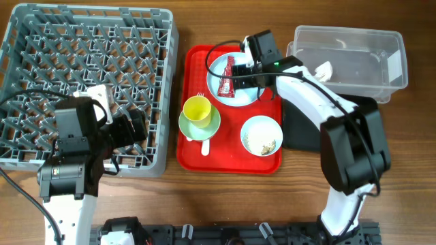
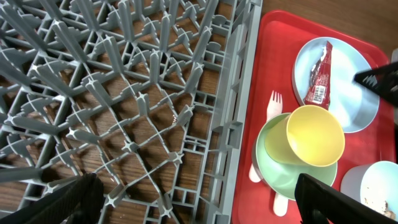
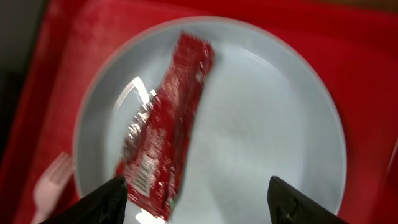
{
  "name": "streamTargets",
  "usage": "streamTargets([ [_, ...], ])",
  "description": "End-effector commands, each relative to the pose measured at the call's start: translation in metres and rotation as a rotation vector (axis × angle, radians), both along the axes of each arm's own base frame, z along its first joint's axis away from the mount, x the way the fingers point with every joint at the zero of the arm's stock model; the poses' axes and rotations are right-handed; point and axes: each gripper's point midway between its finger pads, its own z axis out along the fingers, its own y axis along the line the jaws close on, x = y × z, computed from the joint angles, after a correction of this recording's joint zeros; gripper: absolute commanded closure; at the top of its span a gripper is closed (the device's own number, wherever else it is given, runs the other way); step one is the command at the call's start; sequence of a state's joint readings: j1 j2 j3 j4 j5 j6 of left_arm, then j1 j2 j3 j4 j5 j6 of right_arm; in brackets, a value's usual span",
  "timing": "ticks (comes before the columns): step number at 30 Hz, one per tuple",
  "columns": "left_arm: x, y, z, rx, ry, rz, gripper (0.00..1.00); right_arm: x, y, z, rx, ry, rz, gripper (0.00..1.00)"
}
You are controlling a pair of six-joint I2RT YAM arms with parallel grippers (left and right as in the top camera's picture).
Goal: Sort waste into correct bins and load items into the dishwasher rack
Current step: 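Lift the red wrapper off the plate with the right gripper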
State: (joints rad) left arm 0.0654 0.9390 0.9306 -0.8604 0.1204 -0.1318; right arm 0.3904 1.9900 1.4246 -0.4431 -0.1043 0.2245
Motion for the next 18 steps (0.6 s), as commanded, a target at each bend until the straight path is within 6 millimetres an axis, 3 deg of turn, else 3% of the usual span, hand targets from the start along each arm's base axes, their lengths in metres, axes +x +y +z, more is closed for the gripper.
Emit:
streamTargets([
  [1,0.003,-0.003,0.010,0.008,-0.028,-0.025,0.00,0.003,0.019,0.027,0.088,-0.028,-0.044,0.27],
  [5,0.003,-0.003,0.010,0.008,-0.028,-0.025,0.00,-0.003,0.043,0.017,0.065,-0.041,-0.008,0.26],
  [10,0.003,-0.003,0.010,0.007,-0.028,-0.025,0.00,-0.004,0.043,-0.006,-0.060,-0.065,-0.149,0.21],
  [18,0.003,-0.003,0.009,0.007,-0.027,-0.025,0.00,-0.010,0.042,-0.047,-0.071,0.012,-0.251,0.22],
])
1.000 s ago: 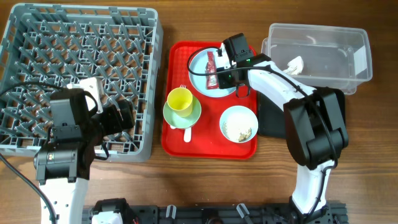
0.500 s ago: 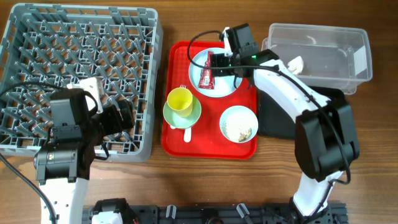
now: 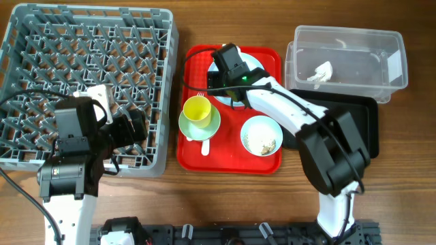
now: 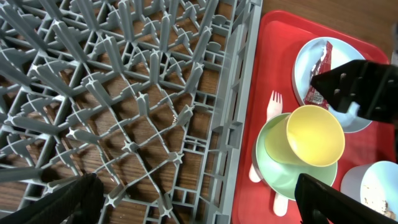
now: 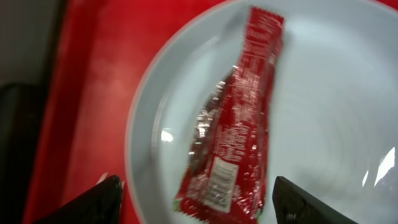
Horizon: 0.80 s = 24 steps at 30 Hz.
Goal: Sort waste into correct bins and load items into the dishwasher rack
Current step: 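Lift the red wrapper off the plate with the right gripper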
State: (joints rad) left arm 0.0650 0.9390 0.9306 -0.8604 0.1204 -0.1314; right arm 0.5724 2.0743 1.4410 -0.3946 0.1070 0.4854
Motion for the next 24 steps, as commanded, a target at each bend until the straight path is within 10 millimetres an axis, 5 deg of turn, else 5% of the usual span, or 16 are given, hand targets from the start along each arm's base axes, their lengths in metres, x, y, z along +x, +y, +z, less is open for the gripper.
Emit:
streamTargets([
  [1,0.003,-0.003,0.009,0.007,-0.027,-0.024,0.00,0.006,-0.013,-0.023,-0.031,0.018,-0.103,0.21],
  [11,0.001,-0.003,0.008,0.007,-0.020,-0.025,0.00,0.000,-0.017,-0.036,-0.055,0.050,-0.103,0.30],
  [15,0.001,-0.003,0.008,0.007,-0.020,-0.025,0.00,-0.002,-0.021,-0.038,-0.077,0.058,-0.109,0.48],
  [18,0.001,-0.003,0.008,0.007,-0.020,-0.025,0.00,-0.004,-0.024,-0.039,-0.085,0.069,-0.111,0.70],
  [24,0.001,-0.003,0.008,0.007,-0.020,-0.025,0.00,-0.003,-0.030,-0.026,-0.096,0.060,-0.107,0.96],
])
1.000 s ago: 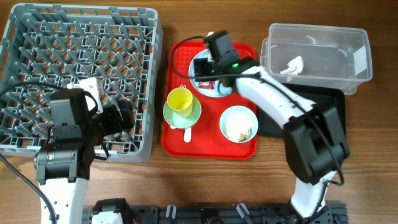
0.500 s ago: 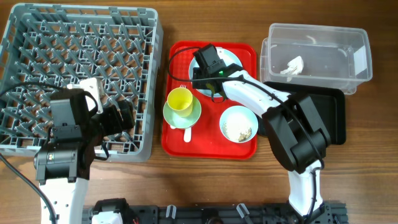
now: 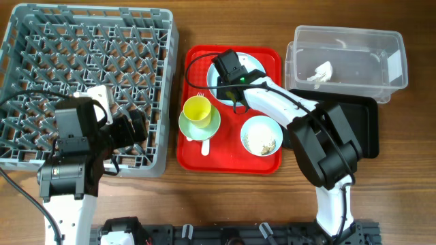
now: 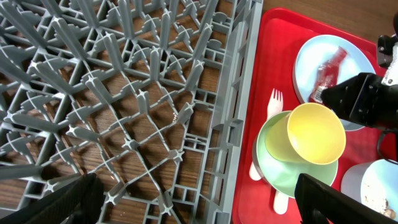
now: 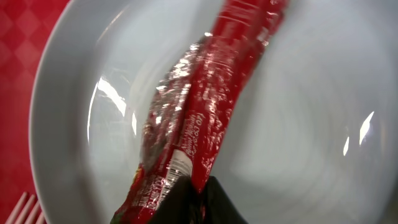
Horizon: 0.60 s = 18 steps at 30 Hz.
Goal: Sort waste into correct bins and load items into the dishwasher rack
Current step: 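Lift the red wrapper off the plate with the right gripper, then carry the red wrapper to the clear bin and release it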
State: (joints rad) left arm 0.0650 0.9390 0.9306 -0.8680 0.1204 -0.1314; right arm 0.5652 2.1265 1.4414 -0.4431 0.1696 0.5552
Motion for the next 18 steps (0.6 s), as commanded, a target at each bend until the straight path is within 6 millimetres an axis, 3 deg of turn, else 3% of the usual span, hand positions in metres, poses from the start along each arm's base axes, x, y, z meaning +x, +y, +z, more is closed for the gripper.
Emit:
streamTargets([
  [1,0.003,-0.003,0.009,0.007,-0.028,-0.025,0.00,0.004,-0.011,0.009,-0.033,-0.012,0.002,0.96],
  [5,0.003,-0.003,0.009,0.007,-0.028,-0.025,0.00,0.013,-0.024,0.044,-0.017,-0.069,-0.008,0.96],
  [10,0.003,-0.003,0.010,0.007,-0.028,-0.025,0.00,0.029,-0.056,0.104,0.032,-0.176,-0.084,0.96],
  [13,0.003,-0.003,0.010,0.007,-0.028,-0.025,0.00,0.038,-0.089,0.141,0.034,-0.256,-0.160,0.96],
  [18,0.003,-0.003,0.010,0.007,-0.028,-0.025,0.00,0.045,-0.151,0.171,0.047,-0.303,-0.323,0.96],
])
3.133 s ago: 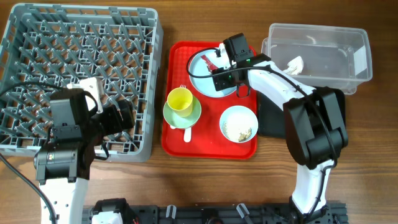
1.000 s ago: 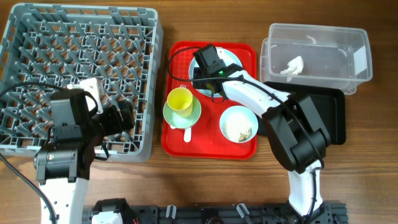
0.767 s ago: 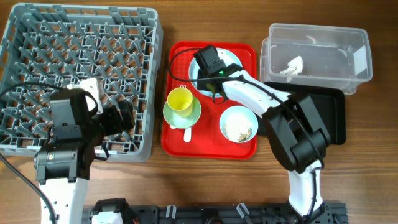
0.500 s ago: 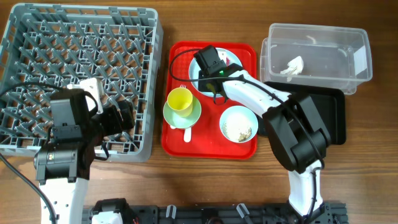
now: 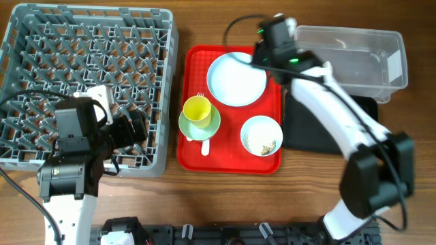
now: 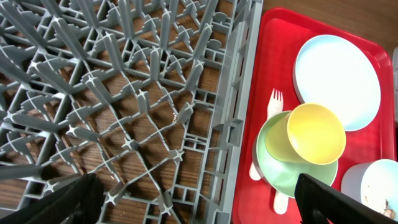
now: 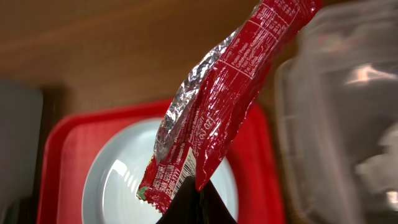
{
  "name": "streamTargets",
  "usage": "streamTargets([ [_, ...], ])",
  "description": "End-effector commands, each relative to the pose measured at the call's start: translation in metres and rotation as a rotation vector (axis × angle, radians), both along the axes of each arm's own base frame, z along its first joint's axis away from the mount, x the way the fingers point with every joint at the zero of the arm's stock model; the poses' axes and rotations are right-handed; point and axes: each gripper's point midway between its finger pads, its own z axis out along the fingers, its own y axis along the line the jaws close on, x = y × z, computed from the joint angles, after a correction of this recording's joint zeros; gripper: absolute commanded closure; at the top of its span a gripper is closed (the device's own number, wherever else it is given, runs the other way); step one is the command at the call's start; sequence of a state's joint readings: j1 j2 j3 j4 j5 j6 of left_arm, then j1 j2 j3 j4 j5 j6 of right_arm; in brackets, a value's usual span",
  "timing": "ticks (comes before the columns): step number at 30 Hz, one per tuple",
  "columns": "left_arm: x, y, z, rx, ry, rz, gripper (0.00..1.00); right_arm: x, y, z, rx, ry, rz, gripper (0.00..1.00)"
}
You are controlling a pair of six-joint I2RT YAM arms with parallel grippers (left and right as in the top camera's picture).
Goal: Sort waste into correct bins and load items into the dishwasher rack
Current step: 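Carry the red wrapper to the clear bin and release it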
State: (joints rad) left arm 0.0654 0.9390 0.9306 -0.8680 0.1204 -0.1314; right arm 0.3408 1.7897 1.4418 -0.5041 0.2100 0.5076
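My right gripper [image 7: 196, 194] is shut on a red foil wrapper [image 7: 217, 106], which hangs clear above the light blue plate [image 7: 124, 180]. In the overhead view the right gripper [image 5: 272, 35] is at the red tray's [image 5: 194, 68] far right corner, beside the clear bin [image 5: 347, 30]. The plate [image 5: 236, 79] is bare. A yellow cup [image 5: 197, 109] stands on a green plate [image 5: 211, 127], with a white fork [image 6: 273, 102] partly under them. Over the grey dishwasher rack's [image 5: 88, 10] near right part, my left gripper [image 6: 199, 205] is open with nothing between its fingers.
A white bowl [image 5: 261, 136] with crumbs sits on the tray's near right. The clear bin holds a crumpled white scrap [image 5: 322, 69]. A black bin [image 5: 306, 126] lies right of the tray, in front of the clear bin.
My right gripper, then shut on the wrapper down on the blue plate, now holds it in the air near the clear bin. The plate is bare. The left arm has not moved.
My right gripper was open above the wrapper lying on the blue plate, then still open at the plate's left side. After that it was shut on the wrapper on the plate. Now the wrapper hangs from it beside the clear bin.
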Motion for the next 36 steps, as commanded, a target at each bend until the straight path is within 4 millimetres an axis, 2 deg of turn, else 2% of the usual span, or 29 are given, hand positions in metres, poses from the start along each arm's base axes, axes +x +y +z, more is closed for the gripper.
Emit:
streamTargets([
  [1,0.003,-0.003,0.010,0.007,-0.028,-0.025,0.00,0.003,-0.059,0.017,0.017,-0.018,-0.180,0.96],
  [4,0.003,-0.003,0.010,0.007,-0.028,-0.025,0.00,-0.001,-0.099,0.005,0.048,0.032,-0.311,0.96],
  [7,0.003,-0.003,0.010,0.007,-0.028,-0.025,0.00,-0.001,-0.125,0.000,0.041,0.051,-0.349,0.96],
  [8,0.003,-0.003,0.010,0.007,-0.028,-0.025,0.00,-0.002,-0.134,-0.001,0.031,0.058,-0.355,0.91],
  [9,0.003,-0.003,0.010,0.007,-0.028,-0.025,0.00,-0.003,-0.140,-0.002,0.026,0.064,-0.358,0.82],
  [10,0.003,-0.003,0.010,0.007,-0.028,-0.025,0.00,-0.004,-0.144,-0.003,0.030,0.071,-0.354,0.68],
  [13,0.003,-0.003,0.010,0.007,-0.028,-0.025,0.00,-0.003,-0.142,-0.005,0.041,0.091,-0.259,0.32],
  [15,0.003,-0.003,0.010,0.007,-0.028,-0.025,0.00,-0.003,-0.138,-0.005,0.013,0.099,-0.169,0.13],
  [16,0.003,-0.003,0.010,0.007,-0.028,-0.025,0.00,-0.005,-0.136,-0.003,-0.002,0.103,-0.125,0.08],
  [19,0.003,-0.003,0.010,0.007,-0.028,-0.025,0.00,-0.015,-0.135,0.010,-0.022,0.099,-0.097,0.05],
  [21,0.003,-0.003,0.010,0.007,-0.028,-0.025,0.00,-0.027,-0.129,0.032,-0.018,0.075,-0.041,0.04],
  [24,0.003,-0.003,0.010,0.007,-0.028,-0.025,0.00,-0.057,-0.101,0.063,0.029,0.054,0.150,0.03],
  [27,0.003,-0.003,0.010,0.007,-0.029,-0.025,0.00,-0.092,-0.076,0.081,0.086,0.068,0.311,0.04],
  [32,0.003,-0.003,0.010,0.007,-0.029,-0.025,0.00,-0.137,-0.053,0.071,0.093,0.201,0.402,0.10],
  [36,0.003,-0.003,0.010,0.007,-0.028,-0.025,0.00,-0.161,-0.016,0.047,0.067,0.287,0.508,0.14],
])
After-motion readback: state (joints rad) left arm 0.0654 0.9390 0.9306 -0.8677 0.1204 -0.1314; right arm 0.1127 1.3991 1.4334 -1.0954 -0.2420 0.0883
